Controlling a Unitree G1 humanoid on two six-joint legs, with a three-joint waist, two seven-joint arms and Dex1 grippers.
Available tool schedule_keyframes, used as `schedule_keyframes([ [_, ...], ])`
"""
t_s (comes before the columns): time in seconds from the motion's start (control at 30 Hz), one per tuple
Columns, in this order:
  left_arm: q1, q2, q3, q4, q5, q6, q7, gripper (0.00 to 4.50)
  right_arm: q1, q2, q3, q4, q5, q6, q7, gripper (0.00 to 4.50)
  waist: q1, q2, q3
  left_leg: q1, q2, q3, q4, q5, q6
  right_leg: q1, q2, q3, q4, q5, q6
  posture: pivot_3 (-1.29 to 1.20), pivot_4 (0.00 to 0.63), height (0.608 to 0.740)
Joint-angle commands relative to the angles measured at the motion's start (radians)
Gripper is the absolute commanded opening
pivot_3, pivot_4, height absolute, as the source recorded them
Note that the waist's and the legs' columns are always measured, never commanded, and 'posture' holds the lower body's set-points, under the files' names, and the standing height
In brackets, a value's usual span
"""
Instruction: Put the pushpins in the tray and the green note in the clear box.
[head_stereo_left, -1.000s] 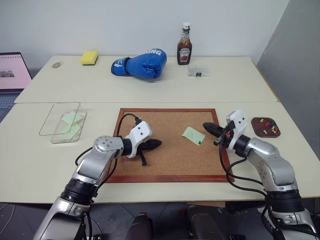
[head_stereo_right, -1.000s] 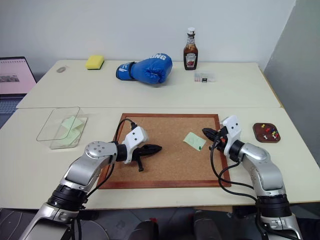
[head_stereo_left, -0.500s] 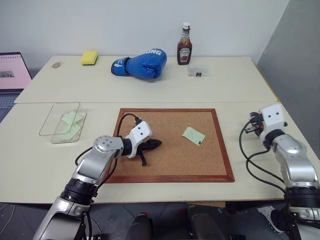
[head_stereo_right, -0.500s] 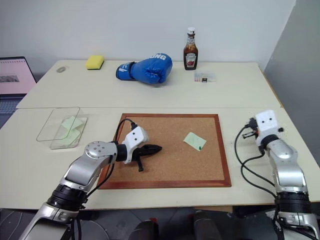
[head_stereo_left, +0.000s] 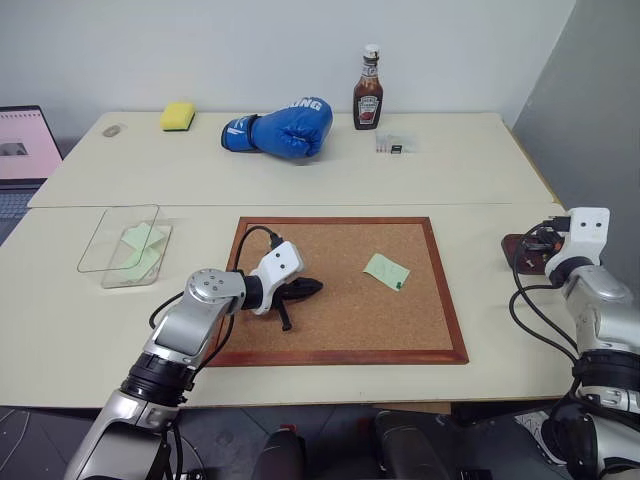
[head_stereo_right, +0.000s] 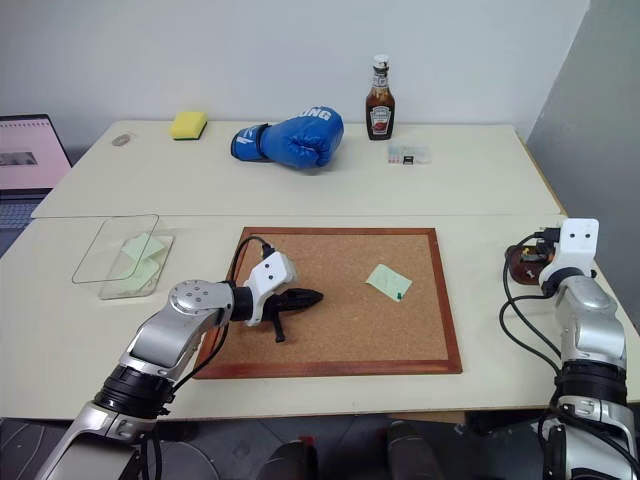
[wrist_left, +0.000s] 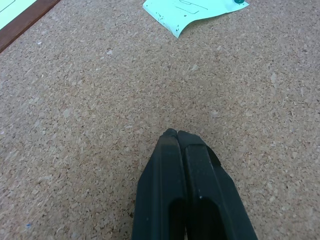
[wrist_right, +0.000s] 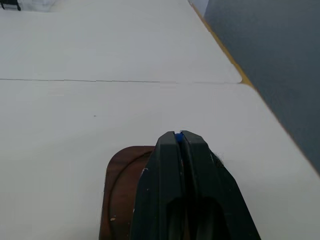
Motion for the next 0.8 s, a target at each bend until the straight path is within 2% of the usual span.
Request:
schedule_keyframes([
  [0.03, 0.023, 0.014, -0.022, 0.003, 0.016, 0.019, -0.014, 0.0, -0.024, 0.009, -0.022, 0.001, 0.034, 0.017, -0.001, 0.05, 0.0, 0.0, 0.0, 0.0, 0.0, 0.0, 0.0, 0.0, 0.0, 0.0, 0.0, 0.0, 0.0, 0.0, 0.0, 0.0, 0.15, 0.74],
  [0.37, 0.032, 0.021, -0.021, -0.009, 0.013, 0.024, -0.01, 0.0, -0.008, 0.013, -0.004, 0.021, 0.043, 0.044, 0.011, 0.05, -0.002, 0.0, 0.0, 0.0, 0.0, 0.0, 0.0, 0.0, 0.0, 0.0, 0.0, 0.0, 0.0, 0.0, 0.0, 0.0, 0.15, 0.74],
  [0.73, 0.03, 0.018, -0.017, -0.008, 0.012, 0.017, -0.006, 0.0, 0.015, -0.009, 0.031, -0.015, 0.001, -0.017, 0.024, 2.17, -0.003, 0.0, 0.0, 0.0, 0.0, 0.0, 0.0, 0.0, 0.0, 0.0, 0.0, 0.0, 0.0, 0.0, 0.0, 0.0, 0.15, 0.74],
  [0.8, 0.028, 0.018, -0.015, -0.008, 0.011, 0.017, -0.006, 0.0, 0.021, -0.012, 0.037, -0.039, -0.006, -0.032, 0.026, 2.79, -0.003, 0.0, 0.0, 0.0, 0.0, 0.0, 0.0, 0.0, 0.0, 0.0, 0.0, 0.0, 0.0, 0.0, 0.0, 0.0, 0.15, 0.74],
])
